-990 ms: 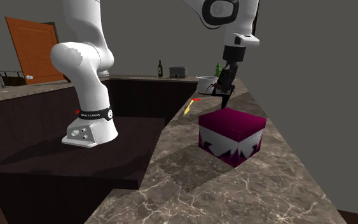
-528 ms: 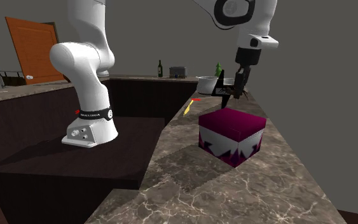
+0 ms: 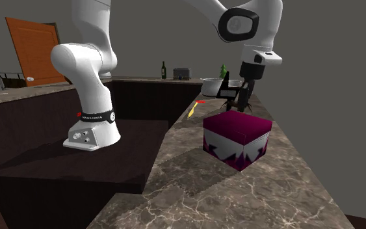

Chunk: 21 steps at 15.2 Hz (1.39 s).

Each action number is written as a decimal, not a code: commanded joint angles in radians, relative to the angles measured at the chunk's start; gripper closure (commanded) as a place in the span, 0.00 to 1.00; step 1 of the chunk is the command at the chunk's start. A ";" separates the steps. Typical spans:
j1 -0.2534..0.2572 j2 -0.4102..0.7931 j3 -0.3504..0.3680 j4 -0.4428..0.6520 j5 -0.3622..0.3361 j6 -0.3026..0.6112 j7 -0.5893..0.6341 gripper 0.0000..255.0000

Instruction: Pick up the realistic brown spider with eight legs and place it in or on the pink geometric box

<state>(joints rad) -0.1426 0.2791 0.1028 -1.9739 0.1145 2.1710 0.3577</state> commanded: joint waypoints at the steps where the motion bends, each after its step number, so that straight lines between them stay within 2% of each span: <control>1: 0.000 0.015 -0.001 -0.009 0.000 0.024 -0.004 1.00; 3: 0.000 0.033 -0.001 -0.017 0.000 0.050 -0.006 1.00; 11: 0.000 0.033 -0.001 -0.017 0.000 0.050 -0.006 1.00; 12: 0.000 0.033 -0.001 -0.017 0.000 0.050 -0.006 0.00; 17: 0.000 0.033 -0.001 -0.017 0.000 0.050 -0.006 0.00; 21: -0.008 -0.024 -0.004 0.040 -0.002 -0.064 -0.005 0.00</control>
<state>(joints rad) -0.1514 0.2704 0.0977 -1.9472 0.1131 2.1361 0.3482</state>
